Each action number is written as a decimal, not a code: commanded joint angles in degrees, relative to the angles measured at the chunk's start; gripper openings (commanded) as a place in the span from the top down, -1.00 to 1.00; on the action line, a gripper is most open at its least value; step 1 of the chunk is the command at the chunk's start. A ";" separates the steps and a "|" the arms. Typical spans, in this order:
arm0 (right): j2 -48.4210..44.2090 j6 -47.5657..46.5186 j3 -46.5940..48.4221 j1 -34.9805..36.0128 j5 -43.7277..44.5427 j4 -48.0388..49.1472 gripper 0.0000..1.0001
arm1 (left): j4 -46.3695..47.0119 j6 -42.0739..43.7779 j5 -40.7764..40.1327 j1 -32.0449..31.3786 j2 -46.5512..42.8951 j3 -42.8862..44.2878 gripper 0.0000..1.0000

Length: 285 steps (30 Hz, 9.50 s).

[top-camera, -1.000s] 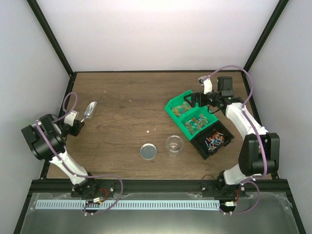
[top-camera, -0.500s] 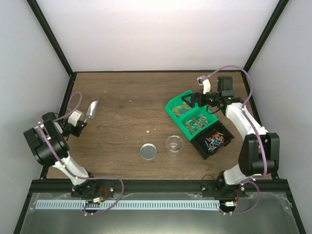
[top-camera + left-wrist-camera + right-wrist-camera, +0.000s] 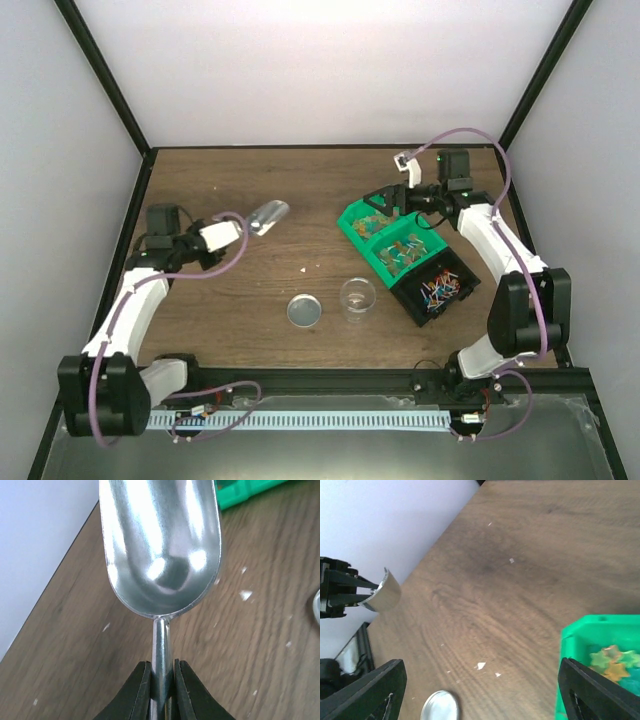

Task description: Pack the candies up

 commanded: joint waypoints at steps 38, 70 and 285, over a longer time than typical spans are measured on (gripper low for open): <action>9.15 -4.92 0.48 9.36 -14.90 -14.06 0.99 | -2.50 -17.82 -24.48 -33.72 10.31 15.58 0.55; 9.73 -7.74 2.57 7.97 -17.70 -16.12 0.49 | -0.42 -19.92 -3.76 -28.06 9.09 12.26 0.92; 31.87 -5.31 23.32 11.72 25.11 -11.08 0.99 | 28.54 -44.09 -4.93 -24.31 48.36 17.13 0.92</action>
